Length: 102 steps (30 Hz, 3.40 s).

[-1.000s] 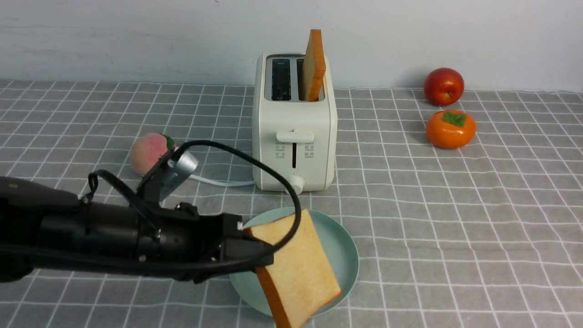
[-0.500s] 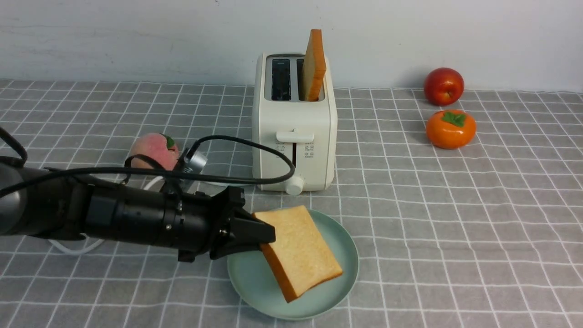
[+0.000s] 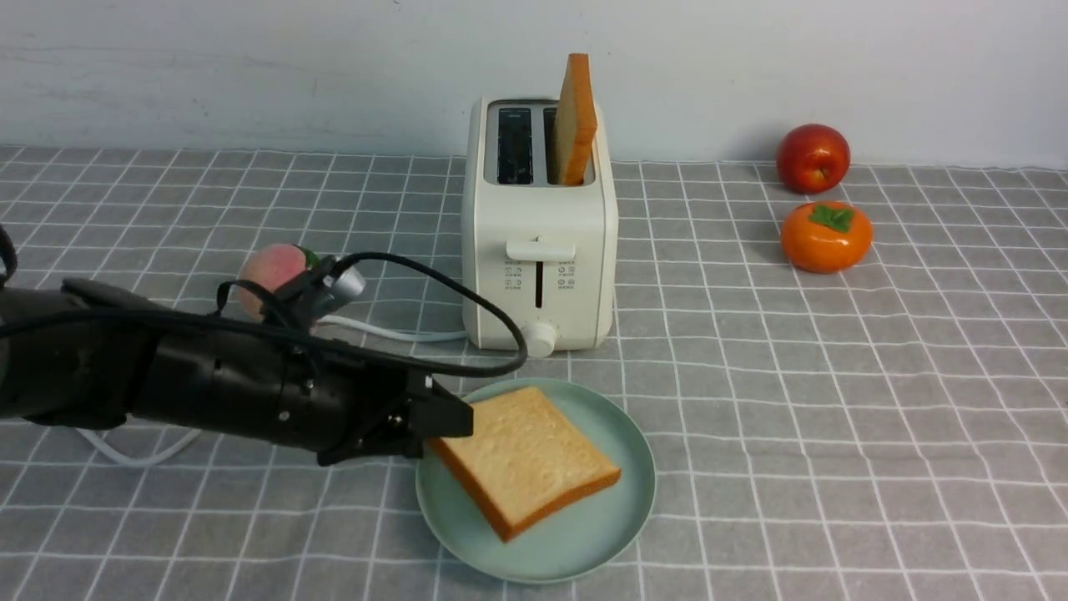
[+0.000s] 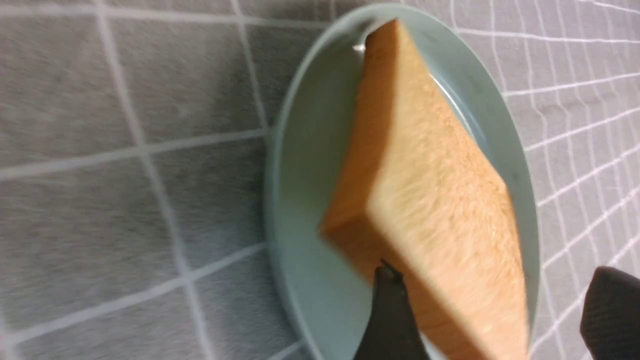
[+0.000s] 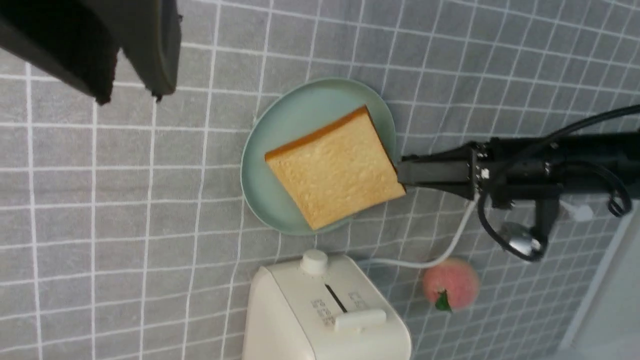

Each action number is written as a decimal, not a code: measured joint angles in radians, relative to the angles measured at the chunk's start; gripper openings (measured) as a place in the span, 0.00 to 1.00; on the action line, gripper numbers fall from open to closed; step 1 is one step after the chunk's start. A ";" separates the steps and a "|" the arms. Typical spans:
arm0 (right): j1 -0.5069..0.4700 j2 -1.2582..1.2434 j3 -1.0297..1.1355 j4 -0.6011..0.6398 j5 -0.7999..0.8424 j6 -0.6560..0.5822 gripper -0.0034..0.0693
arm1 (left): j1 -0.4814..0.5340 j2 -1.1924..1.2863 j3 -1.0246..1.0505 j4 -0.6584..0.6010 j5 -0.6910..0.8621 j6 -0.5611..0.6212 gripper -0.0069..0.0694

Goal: Take toasted bread from bread machine on grey coffee table place on plate.

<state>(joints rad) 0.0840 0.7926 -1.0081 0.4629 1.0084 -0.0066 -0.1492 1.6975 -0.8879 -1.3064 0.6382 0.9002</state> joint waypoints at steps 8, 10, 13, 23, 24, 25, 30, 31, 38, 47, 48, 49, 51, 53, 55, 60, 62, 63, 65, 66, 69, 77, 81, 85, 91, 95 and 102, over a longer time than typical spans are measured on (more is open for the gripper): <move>0.013 0.245 -0.267 -0.091 0.140 0.000 0.23 | 0.002 -0.287 0.000 0.480 -0.086 -0.398 0.29; 0.033 0.282 -0.299 -0.096 0.140 0.000 0.23 | 0.002 -0.340 0.002 0.538 -0.070 -0.445 0.19; 0.129 0.436 -0.397 -0.149 0.138 0.007 0.23 | 0.002 -0.524 0.033 0.686 -0.047 -0.579 0.07; 0.329 0.871 -0.762 -0.253 -0.070 0.057 0.55 | 0.002 -0.957 0.224 0.922 -0.027 -0.816 0.07; 0.333 0.909 -0.798 -0.254 -0.085 0.057 0.59 | 0.002 -0.994 0.245 0.931 -0.029 -0.824 0.07; 0.337 0.966 -0.851 -0.255 -0.104 0.058 0.67 | 0.002 -1.029 0.274 0.948 -0.030 -0.839 0.07; 0.339 1.193 -1.046 -0.265 -0.183 0.073 0.90 | 0.002 -1.153 0.344 0.979 0.021 -0.885 0.07; 0.339 1.193 -1.052 -0.266 -0.183 0.073 0.90 | 0.002 -1.160 0.345 0.980 0.029 -0.886 0.07; 0.339 1.405 -1.200 -0.284 -0.333 0.076 0.87 | 0.002 -1.209 0.351 1.030 0.104 -0.941 0.07; 0.340 1.366 -1.274 -0.361 -0.209 0.121 0.16 | 0.002 -1.209 0.351 1.046 0.155 -0.962 0.07; 0.340 1.350 -1.277 -0.362 -0.198 0.121 0.17 | 0.002 -1.209 0.351 1.046 0.155 -0.962 0.07; 0.340 1.287 -1.293 -0.367 -0.151 0.120 0.18 | 0.002 -1.209 0.351 1.046 0.155 -0.962 0.07; 0.340 1.209 -1.304 -0.370 -0.089 0.110 0.18 | 0.002 -1.209 0.351 1.046 0.153 -0.962 0.07; 0.340 1.116 -1.317 -0.370 0.021 0.089 0.18 | 0.002 -1.209 0.351 1.046 0.149 -0.962 0.07; 0.328 0.991 -1.326 -0.336 0.184 0.039 0.18 | 0.002 -1.209 0.351 1.048 0.145 -0.962 0.07; 0.277 0.839 -1.117 -0.099 0.249 -0.039 0.18 | 0.002 -1.209 0.351 1.050 0.141 -0.962 0.07; 0.272 0.806 -0.953 0.013 0.248 -0.082 0.18 | 0.002 -1.209 0.351 1.050 0.142 -0.962 0.07; 0.275 0.800 -0.881 0.057 0.248 -0.115 0.18 | 0.002 -1.209 0.351 1.050 0.142 -0.962 0.07; 0.288 0.804 -0.697 0.166 0.244 -0.201 0.18 | 0.002 -1.209 0.351 1.050 0.144 -0.962 0.07; 0.297 0.814 -0.608 0.218 0.233 -0.247 0.18 | 0.002 -1.209 0.351 1.050 0.148 -0.962 0.07; 0.318 0.850 -0.442 0.342 0.135 -0.343 0.18 | 0.002 -1.209 0.351 1.053 0.153 -0.962 0.07; 0.331 0.966 -0.246 0.560 -0.175 -0.554 0.21 | 0.002 -1.209 0.351 1.053 0.157 -0.962 0.07; 0.331 1.017 -0.246 0.585 -0.208 -0.560 0.36 | 0.002 -1.209 0.351 1.053 0.161 -0.962 0.07; 0.322 1.033 -0.247 0.564 -0.206 -0.549 0.55 | 0.002 -1.209 0.351 1.053 0.168 -0.962 0.07; 0.243 0.958 -0.323 0.323 -0.063 -0.432 0.81 | 0.002 -1.209 0.351 1.056 0.169 -0.959 0.07; 0.216 0.784 -0.415 0.009 0.037 -0.240 0.73 | 0.002 -1.209 0.351 1.056 0.169 -0.959 0.07; 0.219 0.284 -0.383 -0.398 0.030 0.073 0.06 | 0.002 -1.209 0.351 1.057 0.159 -0.962 0.07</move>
<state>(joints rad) 0.3027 1.0762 -1.3911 0.0649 1.0383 0.0668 -0.1471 0.4888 -0.5370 -0.2496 0.7977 -0.0622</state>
